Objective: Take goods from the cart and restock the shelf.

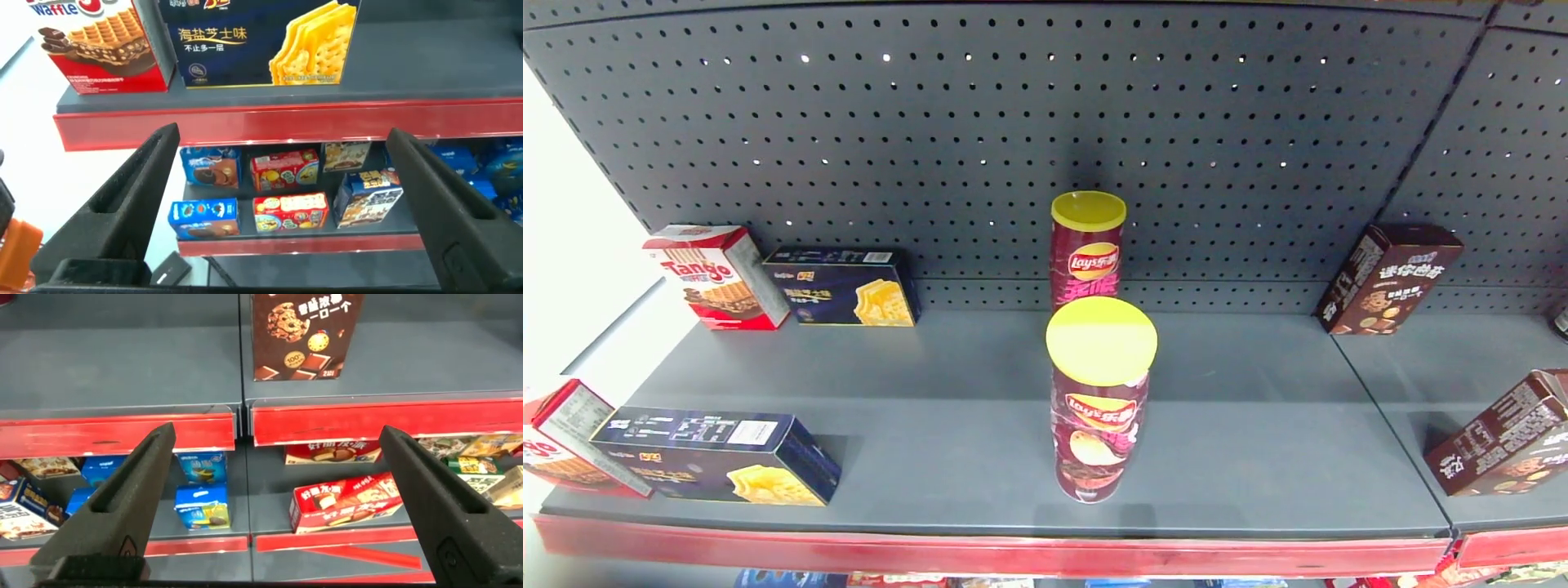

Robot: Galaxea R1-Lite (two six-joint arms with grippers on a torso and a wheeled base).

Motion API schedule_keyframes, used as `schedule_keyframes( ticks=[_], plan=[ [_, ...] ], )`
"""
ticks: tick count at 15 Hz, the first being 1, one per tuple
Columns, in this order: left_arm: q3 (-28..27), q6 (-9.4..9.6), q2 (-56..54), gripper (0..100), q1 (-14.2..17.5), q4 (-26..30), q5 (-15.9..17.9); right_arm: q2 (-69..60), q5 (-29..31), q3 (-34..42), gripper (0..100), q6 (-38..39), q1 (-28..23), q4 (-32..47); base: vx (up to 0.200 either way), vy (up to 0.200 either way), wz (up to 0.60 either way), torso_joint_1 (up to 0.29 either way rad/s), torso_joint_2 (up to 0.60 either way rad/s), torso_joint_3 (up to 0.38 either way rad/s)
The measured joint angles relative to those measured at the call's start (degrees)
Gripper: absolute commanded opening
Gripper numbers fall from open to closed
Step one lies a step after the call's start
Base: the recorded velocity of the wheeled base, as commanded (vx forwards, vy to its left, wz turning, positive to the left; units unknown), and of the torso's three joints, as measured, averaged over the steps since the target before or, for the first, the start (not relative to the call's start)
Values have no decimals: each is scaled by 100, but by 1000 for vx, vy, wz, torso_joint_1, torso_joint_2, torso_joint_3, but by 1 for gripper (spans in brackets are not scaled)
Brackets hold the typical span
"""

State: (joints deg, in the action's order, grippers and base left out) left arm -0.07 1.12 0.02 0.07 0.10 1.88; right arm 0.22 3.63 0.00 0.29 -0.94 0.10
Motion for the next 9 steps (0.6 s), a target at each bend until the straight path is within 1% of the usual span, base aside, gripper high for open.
schedule_keyframes(
  ticks=[9],
  plan=[
    [7, 2, 0, 100, 0, 0, -5, 2, -2, 0, 100, 11, -7, -7, 0, 0, 0, 0, 0, 0]
  ],
)
